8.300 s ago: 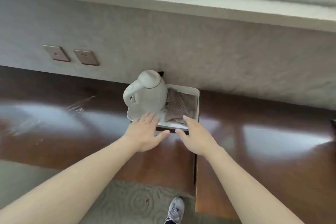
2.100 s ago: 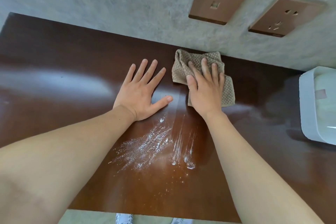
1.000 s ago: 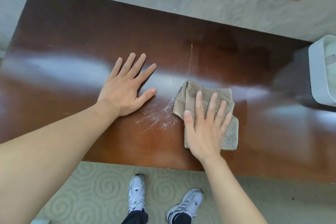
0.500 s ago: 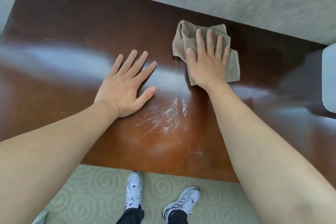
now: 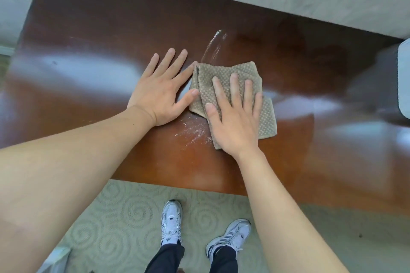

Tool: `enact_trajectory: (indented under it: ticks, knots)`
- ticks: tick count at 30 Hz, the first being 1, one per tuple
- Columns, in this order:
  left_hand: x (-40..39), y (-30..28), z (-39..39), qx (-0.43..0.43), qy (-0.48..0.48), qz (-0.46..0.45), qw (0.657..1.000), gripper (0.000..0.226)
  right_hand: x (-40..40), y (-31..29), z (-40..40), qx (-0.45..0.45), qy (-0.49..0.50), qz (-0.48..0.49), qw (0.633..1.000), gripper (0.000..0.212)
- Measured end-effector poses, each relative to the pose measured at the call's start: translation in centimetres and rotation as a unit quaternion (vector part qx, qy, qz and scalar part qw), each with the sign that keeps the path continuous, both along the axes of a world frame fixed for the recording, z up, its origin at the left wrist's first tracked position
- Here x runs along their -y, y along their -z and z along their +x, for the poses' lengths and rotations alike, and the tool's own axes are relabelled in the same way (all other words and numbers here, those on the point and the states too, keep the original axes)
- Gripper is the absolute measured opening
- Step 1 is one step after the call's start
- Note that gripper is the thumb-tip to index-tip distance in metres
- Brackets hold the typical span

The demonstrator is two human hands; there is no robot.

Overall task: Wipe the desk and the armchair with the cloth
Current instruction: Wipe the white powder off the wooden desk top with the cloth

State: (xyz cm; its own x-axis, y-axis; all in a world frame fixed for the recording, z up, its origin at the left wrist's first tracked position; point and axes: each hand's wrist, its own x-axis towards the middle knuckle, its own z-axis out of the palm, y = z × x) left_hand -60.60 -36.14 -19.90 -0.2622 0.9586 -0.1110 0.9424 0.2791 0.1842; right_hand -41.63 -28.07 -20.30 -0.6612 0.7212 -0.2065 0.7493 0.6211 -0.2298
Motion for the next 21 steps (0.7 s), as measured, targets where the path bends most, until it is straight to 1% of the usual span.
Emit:
enact_trajectory:
  ticks: [4, 7, 12, 16, 21]
  knots:
    - [0.1, -0.2, 0.1, 0.0, -0.007, 0.006, 1.0, 0.08, 4.1, -0.5, 2.4, -0.009, 0.046, -0.044, 0.998, 0.054]
    - [0.1, -0.3, 0.1, -0.003, -0.013, 0.004, 1.0, 0.076, 7.5, -0.9, 3.9, -0.007, 0.084, -0.076, 0.994, 0.053]
    - [0.2, -0.4, 0.0, 0.0, -0.015, -0.001, 1.0, 0.076, 10.9, -0.4, 2.9, 0.033, 0.139, -0.062, 0.988, 0.059]
    - [0.1, -0.5, 0.0, 0.008, -0.019, -0.003, 1.0, 0.079, 9.5, 0.1, -0.6, 0.031, 0.183, -0.018, 0.982, 0.064]
    - [0.1, -0.4, -0.1, 0.01, -0.022, -0.009, 1.0, 0.082, 3.7, 0.8, -6.0, 0.026, 0.224, 0.018, 0.974, 0.068]
